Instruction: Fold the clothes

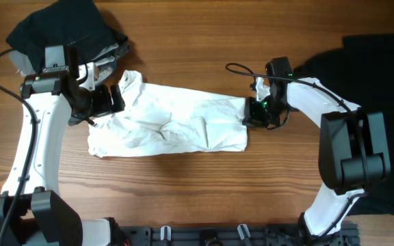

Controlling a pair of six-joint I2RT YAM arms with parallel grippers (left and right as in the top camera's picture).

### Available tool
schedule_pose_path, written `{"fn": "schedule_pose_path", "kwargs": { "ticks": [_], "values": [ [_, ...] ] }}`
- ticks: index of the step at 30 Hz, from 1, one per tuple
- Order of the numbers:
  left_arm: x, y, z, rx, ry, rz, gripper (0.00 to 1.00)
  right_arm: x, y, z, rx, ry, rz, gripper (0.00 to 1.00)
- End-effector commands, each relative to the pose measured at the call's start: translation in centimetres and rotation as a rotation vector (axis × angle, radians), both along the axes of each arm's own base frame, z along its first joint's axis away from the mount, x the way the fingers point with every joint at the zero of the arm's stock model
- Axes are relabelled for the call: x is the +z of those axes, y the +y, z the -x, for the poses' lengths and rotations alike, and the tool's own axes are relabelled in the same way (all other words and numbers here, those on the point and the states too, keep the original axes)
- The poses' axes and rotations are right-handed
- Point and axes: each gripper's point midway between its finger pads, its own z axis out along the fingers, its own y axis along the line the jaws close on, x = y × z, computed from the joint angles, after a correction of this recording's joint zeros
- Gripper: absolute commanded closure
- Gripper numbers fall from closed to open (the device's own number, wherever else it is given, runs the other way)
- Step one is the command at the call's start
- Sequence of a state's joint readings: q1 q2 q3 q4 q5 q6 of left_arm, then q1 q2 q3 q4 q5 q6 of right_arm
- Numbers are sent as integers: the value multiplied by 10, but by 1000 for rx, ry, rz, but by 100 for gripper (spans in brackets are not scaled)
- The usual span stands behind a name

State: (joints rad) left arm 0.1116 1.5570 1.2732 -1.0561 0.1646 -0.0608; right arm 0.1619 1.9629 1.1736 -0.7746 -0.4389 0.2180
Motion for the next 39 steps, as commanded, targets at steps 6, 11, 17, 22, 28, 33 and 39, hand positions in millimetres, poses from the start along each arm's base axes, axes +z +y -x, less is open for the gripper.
{"fn": "schedule_pose_path", "kwargs": {
  "ticks": [6, 11, 17, 22, 28, 33, 39],
  "values": [
    [-29, -4, 6, -11, 7, 24, 0, 24, -83, -12, -214, -49, 206, 95],
    [-59, -38, 1, -127, -79, 198, 0, 32, -85, -15, -194, -83, 198, 69],
    [-118, -57, 14, -182, 14, 276, 0, 32, -85, -11, -186, -71, 199, 65],
    [-135, -68, 11, -211, 29, 287, 4, 31, -85, -9, -178, -65, 200, 64],
    [-123, -81, -6, -245, -62, 360, 16, 32, -85, -11, -180, -74, 199, 64],
    [-119, -109, -14, -336, -116, 373, 33, 32, -85, -11, -180, -73, 199, 64],
    [-130, -122, -5, -377, -73, 332, 96, 31, -85, -9, -178, -65, 200, 64]
  ]
}}
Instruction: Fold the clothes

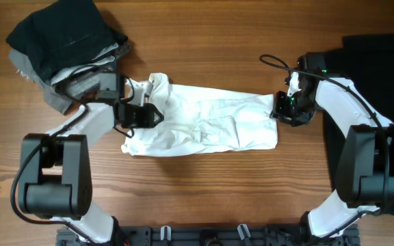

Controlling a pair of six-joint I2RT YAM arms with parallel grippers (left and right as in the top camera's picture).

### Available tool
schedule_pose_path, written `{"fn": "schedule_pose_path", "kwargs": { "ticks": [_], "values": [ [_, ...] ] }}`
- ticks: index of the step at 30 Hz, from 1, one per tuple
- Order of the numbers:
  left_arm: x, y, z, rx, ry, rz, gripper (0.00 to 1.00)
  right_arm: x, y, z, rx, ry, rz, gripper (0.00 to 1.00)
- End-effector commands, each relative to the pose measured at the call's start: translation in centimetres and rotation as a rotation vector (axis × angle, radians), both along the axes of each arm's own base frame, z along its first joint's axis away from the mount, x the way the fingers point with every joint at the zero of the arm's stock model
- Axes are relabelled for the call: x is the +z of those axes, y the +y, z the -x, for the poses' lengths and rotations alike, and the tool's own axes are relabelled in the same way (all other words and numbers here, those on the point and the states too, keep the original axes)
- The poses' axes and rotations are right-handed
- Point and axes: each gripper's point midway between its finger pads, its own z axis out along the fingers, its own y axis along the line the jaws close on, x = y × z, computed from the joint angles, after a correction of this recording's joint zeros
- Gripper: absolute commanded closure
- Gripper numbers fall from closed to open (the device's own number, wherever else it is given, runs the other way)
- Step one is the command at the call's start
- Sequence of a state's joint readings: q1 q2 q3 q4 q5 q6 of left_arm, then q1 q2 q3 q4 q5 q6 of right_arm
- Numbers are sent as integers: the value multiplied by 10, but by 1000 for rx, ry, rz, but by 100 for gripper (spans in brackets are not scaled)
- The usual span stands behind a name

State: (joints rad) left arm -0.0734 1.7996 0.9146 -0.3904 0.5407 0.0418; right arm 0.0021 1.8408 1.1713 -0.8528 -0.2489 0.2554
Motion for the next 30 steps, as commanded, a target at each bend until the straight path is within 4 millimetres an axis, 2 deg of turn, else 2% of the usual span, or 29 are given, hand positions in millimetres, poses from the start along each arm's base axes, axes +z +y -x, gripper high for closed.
{"fn": "schedule_pose_path", "kwargs": {
  "ticks": [1, 3, 5, 6, 8, 9, 11, 12, 13, 14, 16, 18, 19, 20, 21, 22, 24, 26, 30],
  "values": [
    [-7, 1, 9, -2, 33, -14, 96, 5, -1, 2, 23, -14, 17, 64],
    [-3, 14, 8, 45, 48, -60, 96, 5, -1, 3, 23, -8, 17, 65],
    [18, 44, 1, 117, 46, -183, 96, 5, -1, 5, 26, 0, 17, 65],
    [45, 65, -8, 160, 18, -270, 96, 5, -1, 8, 26, 10, 17, 65],
    [91, 80, -22, 192, -52, -343, 96, 5, -1, 9, 25, 17, 17, 64],
    [114, 81, -28, 199, -90, -348, 96, 5, -1, 10, 22, 19, 16, 62],
    [168, 70, -41, 191, -189, -323, 96, 5, -1, 10, 22, 20, 16, 57],
    [181, 63, -42, 178, -211, -316, 96, 5, -1, 10, 22, 20, 16, 53],
    [190, 51, -42, 160, -227, -299, 96, 5, -1, 10, 22, 21, 16, 44],
    [192, 39, -40, 150, -226, -276, 96, 5, -1, 10, 21, 23, 16, 40],
    [185, 3, -31, 100, -187, -227, 96, 5, -1, 11, 20, 26, 16, 37],
    [167, -30, -16, 15, -131, -230, 96, 5, -1, 11, 23, 26, 17, 35],
    [150, -49, -3, -51, -82, -245, 93, 5, -1, 11, 23, 26, 17, 33],
    [137, -61, 7, -96, -41, -260, 82, 5, -1, 12, 23, 27, 16, 32],
    [124, -68, 16, -121, 6, -291, 67, 5, -1, 12, 24, 27, 16, 32],
    [111, -69, 23, -126, 50, -341, 50, 5, -1, 12, 24, 27, 16, 32],
    [93, -66, 30, -135, 91, -428, 31, 5, -1, 11, 24, 26, 16, 31],
    [93, -61, 27, -123, 81, -457, 29, 5, -1, 12, 27, 26, 17, 30],
    [135, -36, 7, -24, 35, -430, 27, 7, 7, 11, 69, 14, -34, 31]
  ]
}}
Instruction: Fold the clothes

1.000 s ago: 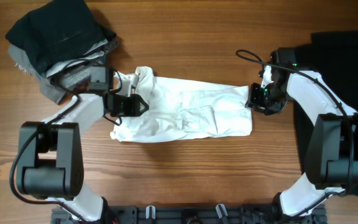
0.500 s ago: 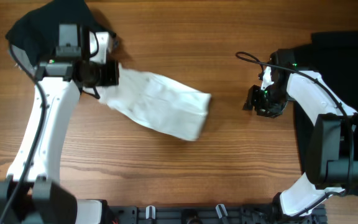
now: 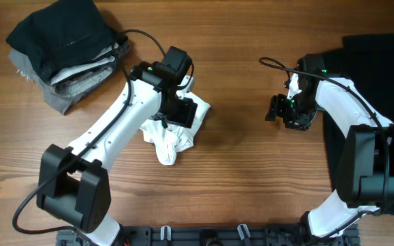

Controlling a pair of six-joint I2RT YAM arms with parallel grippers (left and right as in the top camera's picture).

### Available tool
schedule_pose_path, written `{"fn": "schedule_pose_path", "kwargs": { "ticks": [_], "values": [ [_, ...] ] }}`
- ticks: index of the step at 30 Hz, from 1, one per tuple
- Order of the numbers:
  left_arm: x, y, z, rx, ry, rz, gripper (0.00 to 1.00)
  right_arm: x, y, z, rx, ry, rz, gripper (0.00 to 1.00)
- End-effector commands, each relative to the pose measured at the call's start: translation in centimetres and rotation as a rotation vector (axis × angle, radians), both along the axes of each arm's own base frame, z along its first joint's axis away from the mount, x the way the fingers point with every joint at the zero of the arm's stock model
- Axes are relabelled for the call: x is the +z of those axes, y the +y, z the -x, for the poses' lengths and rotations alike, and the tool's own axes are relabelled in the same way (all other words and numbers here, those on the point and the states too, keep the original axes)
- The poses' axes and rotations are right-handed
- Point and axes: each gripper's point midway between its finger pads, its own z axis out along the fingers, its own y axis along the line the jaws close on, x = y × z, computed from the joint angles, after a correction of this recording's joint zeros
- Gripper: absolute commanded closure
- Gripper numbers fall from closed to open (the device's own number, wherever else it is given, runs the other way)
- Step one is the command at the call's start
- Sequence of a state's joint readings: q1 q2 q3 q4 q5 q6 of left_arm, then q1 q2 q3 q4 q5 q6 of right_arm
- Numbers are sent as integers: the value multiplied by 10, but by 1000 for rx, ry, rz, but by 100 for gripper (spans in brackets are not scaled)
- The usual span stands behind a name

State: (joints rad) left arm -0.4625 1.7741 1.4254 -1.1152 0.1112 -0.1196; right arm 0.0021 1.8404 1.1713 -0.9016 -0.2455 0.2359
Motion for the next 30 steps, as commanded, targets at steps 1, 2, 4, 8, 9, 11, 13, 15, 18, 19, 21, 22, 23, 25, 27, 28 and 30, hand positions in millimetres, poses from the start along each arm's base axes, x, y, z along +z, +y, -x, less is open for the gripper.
{"fn": "schedule_pose_path", "kwargs": {
  "ticks": [1, 2, 4, 8, 9, 11, 13, 15, 18, 19, 21, 22, 23, 25, 27, 28, 30],
  "values": [
    [54, 38, -34, 142, -141, 19, 26, 10, 17, -1, 87, -46, -92, 31],
    [60, 49, -39, 175, -160, 25, 25, 11, 20, -2, 100, -55, -112, 31],
    [50, 63, -52, 216, -157, 83, 23, 12, 23, -9, 79, -79, -125, 30],
    [6, 33, -53, 130, -90, 219, 23, 13, 24, -19, 59, -111, -129, 28],
    [-8, 31, -54, 125, -73, 214, 23, 13, 23, -19, 59, -115, -129, 27],
    [-26, 10, -50, 97, -6, 279, 35, 13, 23, -19, 60, -114, -128, 27],
    [-22, -13, -50, 58, 3, 381, 63, 13, 23, -19, 60, -114, -128, 27],
    [-11, -38, -55, 0, -37, 468, 93, 13, 23, -20, 60, -117, -128, 27],
    [-3, -66, -60, -78, -109, 506, 96, 14, 23, -21, 61, -120, -128, 27],
    [-2, -73, -59, -103, -122, 512, 96, 14, 23, -21, 61, -121, -128, 27],
    [-1, -87, -53, -178, -148, 512, 92, 14, 23, -21, 60, -121, -128, 27],
    [-3, -88, -52, -192, -155, 490, 74, 13, 23, -21, 60, -121, -128, 27],
    [-3, -85, -53, -187, -161, 469, 67, 13, 23, -21, 61, -121, -128, 27],
    [6, -74, -55, -163, -178, 458, 26, 14, 23, -21, 63, -121, -128, 27],
    [32, -52, -62, -114, -214, 460, 17, 14, 23, -21, 63, -121, -128, 26],
    [40, -41, -63, -91, -223, 454, 16, 14, 24, -20, 63, -120, -129, 26],
    [49, -5, -59, -10, -221, 386, 22, 21, 40, -18, 162, -153, -229, 32]
  ]
}}
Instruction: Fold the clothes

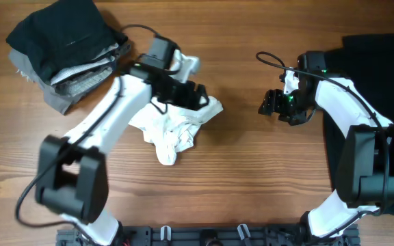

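A white garment [175, 127] lies bunched in a crumpled heap at the table's middle left. My left arm reaches across it, and my left gripper [195, 96] sits at the heap's upper right edge, apparently shut on a fold of the cloth; motion blur hides the fingers. My right gripper [268, 104] hovers open over bare wood to the right, well apart from the garment, holding nothing.
A stack of folded dark and grey clothes [67, 41] sits at the back left corner. A pile of dark clothing [382, 82] covers the right side under my right arm. A cable [269, 58] loops off the right wrist.
My left gripper has moved up and to the right, and the garment's upper edge has spread rightward with it. My right gripper has shifted slightly left and stays open.
The white garment first lay stretched flat between both grippers, each holding an end. It then sat further right, still held at both ends. Then the right gripper had let go, and the left had the cloth bunched mid-table. Now the heap is slightly wider.
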Controlling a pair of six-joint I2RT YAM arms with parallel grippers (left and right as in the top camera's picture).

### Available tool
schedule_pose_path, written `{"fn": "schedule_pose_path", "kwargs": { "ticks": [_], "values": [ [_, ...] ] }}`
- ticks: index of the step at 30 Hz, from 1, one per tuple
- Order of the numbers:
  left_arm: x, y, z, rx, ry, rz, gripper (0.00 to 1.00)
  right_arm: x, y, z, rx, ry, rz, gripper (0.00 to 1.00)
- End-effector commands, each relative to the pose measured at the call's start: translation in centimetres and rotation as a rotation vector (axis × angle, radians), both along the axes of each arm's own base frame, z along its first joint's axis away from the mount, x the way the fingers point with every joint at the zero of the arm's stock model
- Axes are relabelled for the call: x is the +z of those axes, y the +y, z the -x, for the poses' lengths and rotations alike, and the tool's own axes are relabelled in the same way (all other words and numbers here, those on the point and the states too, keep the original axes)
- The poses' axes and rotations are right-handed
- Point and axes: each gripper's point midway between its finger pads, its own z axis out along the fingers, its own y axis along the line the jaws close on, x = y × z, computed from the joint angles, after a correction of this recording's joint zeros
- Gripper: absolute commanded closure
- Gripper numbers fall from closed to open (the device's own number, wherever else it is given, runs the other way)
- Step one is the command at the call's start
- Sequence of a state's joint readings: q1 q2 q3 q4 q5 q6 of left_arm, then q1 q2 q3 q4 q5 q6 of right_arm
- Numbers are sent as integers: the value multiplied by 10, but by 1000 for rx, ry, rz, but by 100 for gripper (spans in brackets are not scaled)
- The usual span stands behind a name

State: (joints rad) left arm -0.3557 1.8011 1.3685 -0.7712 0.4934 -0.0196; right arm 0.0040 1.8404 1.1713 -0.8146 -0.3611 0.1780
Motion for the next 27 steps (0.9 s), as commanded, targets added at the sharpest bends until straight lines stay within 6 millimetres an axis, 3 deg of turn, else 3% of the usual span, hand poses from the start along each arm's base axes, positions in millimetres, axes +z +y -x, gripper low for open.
{"fn": "schedule_pose_path", "kwargs": {
  "ticks": [1, 2, 3, 4, 8, 11, 13, 17, 21, 23, 25, 27],
  "values": [
    [35, 61, -4, 134, -48, -96, 31, 19, 31, 4, 160, -71, -172, 36],
    [28, 85, 4, 180, 7, -168, 44, 23, 40, 8, 196, -76, -212, 42],
    [15, 105, 15, 215, 78, -232, 51, 28, 51, 13, 236, -77, -261, 44],
    [2, 116, 25, 230, 135, -261, 50, 37, 69, 21, 298, -88, -335, 46],
    [-52, 138, 47, 283, 226, -280, 51, 57, 133, 50, 380, -29, -421, 46],
    [-78, 155, 50, 382, 241, -268, 70, 59, 176, 60, 300, 53, -429, 46],
    [-91, 172, 49, 446, 233, -257, 81, 63, 208, 56, 244, 42, -437, 45],
    [-93, 190, 46, 507, 233, -244, 87, 60, 242, 51, 177, -19, -380, 44],
    [-90, 181, 46, 496, 246, -182, 86, 43, 254, 61, 119, -13, -284, 34],
    [-90, 181, 46, 496, 246, -182, 83, 33, 262, 64, 117, 6, -284, 31],
    [-90, 181, 46, 496, 246, -182, 75, 28, 285, 66, 177, -5, -353, 32],
    [-90, 181, 46, 496, 245, -181, 73, 25, 303, 67, 216, -27, -393, 40]
  ]
}}
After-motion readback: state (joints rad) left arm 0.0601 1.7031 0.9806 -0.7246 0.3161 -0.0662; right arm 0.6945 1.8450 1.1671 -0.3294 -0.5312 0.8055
